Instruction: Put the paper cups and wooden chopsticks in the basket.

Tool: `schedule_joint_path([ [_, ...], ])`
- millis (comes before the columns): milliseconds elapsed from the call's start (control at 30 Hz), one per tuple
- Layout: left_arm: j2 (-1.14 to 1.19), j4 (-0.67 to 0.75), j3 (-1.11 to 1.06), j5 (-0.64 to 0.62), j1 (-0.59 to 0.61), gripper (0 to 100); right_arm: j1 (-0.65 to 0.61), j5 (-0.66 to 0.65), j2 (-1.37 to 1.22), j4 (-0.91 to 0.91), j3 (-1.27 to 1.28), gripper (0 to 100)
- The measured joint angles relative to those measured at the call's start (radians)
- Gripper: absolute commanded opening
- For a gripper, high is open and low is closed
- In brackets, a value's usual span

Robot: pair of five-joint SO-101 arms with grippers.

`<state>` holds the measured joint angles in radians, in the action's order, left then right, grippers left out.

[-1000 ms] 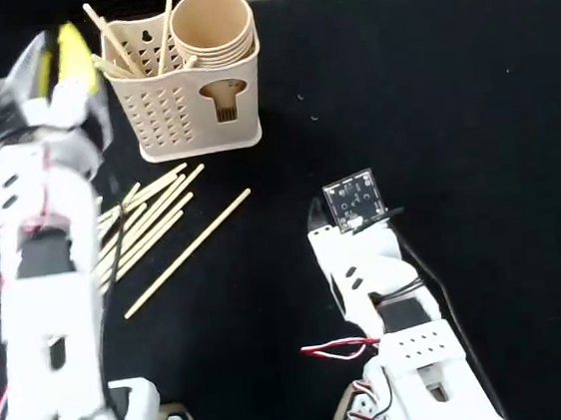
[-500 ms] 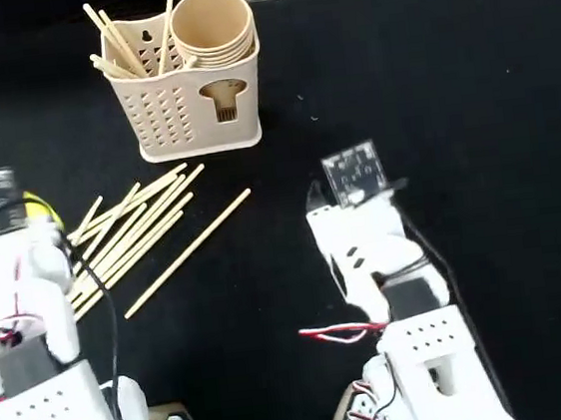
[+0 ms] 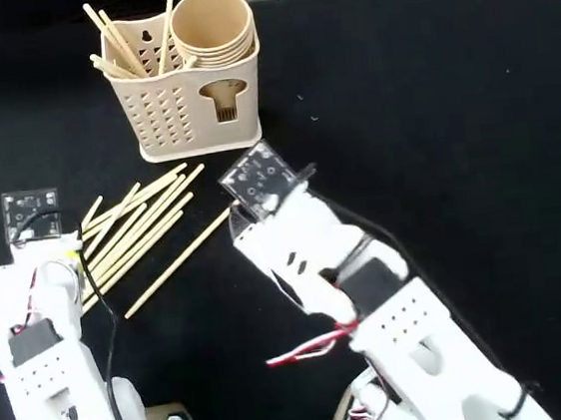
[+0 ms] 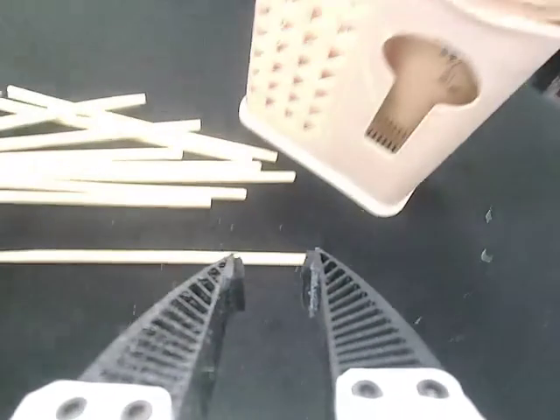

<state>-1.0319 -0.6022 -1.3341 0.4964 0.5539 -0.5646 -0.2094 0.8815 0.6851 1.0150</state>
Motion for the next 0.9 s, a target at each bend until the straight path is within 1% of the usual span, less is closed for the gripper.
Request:
schedule_joint_path([
  [100, 0.147, 0.014, 0.028, 0.086, 0.0, 23, 0.0, 0.0, -0.048, 0.0, 0.0, 13.1],
  [167, 0.265, 0.014, 0.089, 0.117, 0.002, 23, 0.0, 0.0, -0.057, 0.003, 0.0, 13.1],
  [367, 0.671, 0.011, 0.422, 0.149, 0.009, 23, 0.0, 0.0, -0.061, 0.003, 0.037, 13.1],
  [567, 1.023, -0.187, 0.787, 0.292, -0.02, 23, 0.0, 0.0, -0.061, 0.003, 0.109, 13.1],
  [667, 1.157, -0.224, 0.919, 0.321, -0.028, 23, 0.0, 0.0, -0.061, 0.003, 0.135, 13.1],
  [800, 1.263, -0.258, 1.01, 0.379, -0.044, 23, 0.0, 0.0, -0.061, 0.003, 0.158, 13.1],
  [900, 1.286, -0.328, 1.054, 0.427, -0.072, 21, 0.0, 0.0, -0.061, 0.002, 0.172, 13.1],
])
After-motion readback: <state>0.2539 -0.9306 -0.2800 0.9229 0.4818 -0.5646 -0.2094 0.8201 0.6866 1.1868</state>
